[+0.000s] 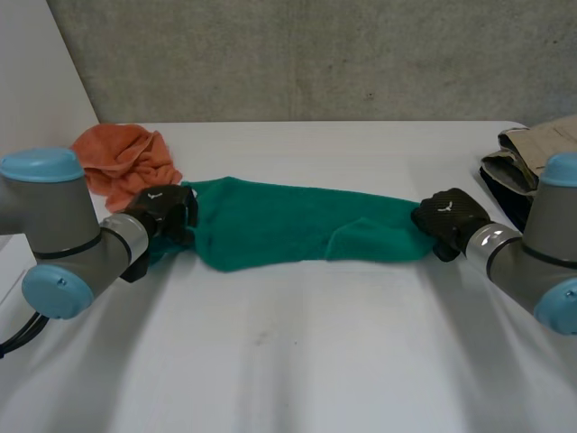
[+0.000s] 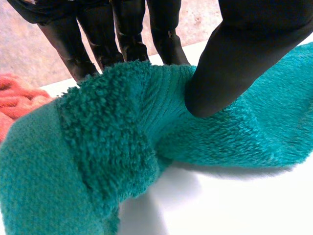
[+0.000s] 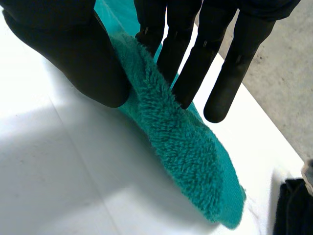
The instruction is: Fold the laundry.
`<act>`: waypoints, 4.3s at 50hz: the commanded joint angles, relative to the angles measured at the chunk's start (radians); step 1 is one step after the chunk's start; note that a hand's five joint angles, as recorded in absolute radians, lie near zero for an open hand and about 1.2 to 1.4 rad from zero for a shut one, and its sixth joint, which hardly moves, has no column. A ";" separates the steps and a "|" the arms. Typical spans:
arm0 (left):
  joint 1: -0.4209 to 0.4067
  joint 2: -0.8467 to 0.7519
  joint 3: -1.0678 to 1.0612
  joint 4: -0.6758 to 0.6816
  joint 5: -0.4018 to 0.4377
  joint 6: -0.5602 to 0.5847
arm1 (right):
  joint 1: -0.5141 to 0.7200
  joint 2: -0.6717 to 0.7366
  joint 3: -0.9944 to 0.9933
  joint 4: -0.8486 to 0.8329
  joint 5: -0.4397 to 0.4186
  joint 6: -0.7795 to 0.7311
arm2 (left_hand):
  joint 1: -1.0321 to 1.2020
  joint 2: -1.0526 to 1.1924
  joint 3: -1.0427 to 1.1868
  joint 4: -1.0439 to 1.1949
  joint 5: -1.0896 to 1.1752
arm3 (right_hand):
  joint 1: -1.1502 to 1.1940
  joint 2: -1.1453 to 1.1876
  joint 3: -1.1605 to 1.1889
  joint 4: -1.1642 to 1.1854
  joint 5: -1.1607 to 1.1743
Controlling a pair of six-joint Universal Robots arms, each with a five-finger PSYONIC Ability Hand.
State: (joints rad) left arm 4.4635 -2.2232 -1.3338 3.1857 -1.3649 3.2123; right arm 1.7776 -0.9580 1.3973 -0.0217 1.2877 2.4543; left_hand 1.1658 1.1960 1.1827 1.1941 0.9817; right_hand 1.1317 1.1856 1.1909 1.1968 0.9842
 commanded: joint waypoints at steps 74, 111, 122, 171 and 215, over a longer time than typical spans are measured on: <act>-0.047 0.036 0.047 -0.102 -0.091 0.162 | 0.095 0.191 -0.494 0.402 -0.028 -0.288 | 0.230 0.200 0.214 0.202 0.240 | 0.265 0.211 0.205 0.199 0.238; -0.084 0.027 0.171 -0.265 -0.127 0.130 | -0.063 -0.138 -0.299 0.320 0.019 0.043 | 0.230 0.200 0.214 0.202 0.240 | 0.265 0.211 0.205 0.199 0.238; -0.121 -0.121 0.343 -0.150 -0.181 0.112 | 0.042 -0.001 -0.249 0.063 0.257 0.132 | -0.991 -1.021 -1.008 -1.020 -0.982 | 0.265 0.211 0.205 0.199 0.238; -0.210 -0.056 0.148 -0.194 -0.138 0.189 | 0.028 -0.033 -0.061 0.017 0.174 0.043 | -0.083 -0.114 -0.100 -0.112 -0.074 | 0.265 0.211 0.205 0.199 0.238; -0.035 0.056 -0.094 0.468 0.078 0.190 | 0.089 0.028 -0.178 -0.327 0.162 0.223 | 0.230 0.200 0.214 0.202 0.240 | 0.265 0.211 0.205 0.199 0.238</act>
State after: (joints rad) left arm 4.4078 -2.1040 -1.2095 3.6476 -1.3132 3.3597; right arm 1.8767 -0.9677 1.0744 -0.4312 1.4918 2.7495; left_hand 1.1679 1.1984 1.1892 1.1985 0.9806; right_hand 1.0980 1.1724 1.1941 1.1997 1.0166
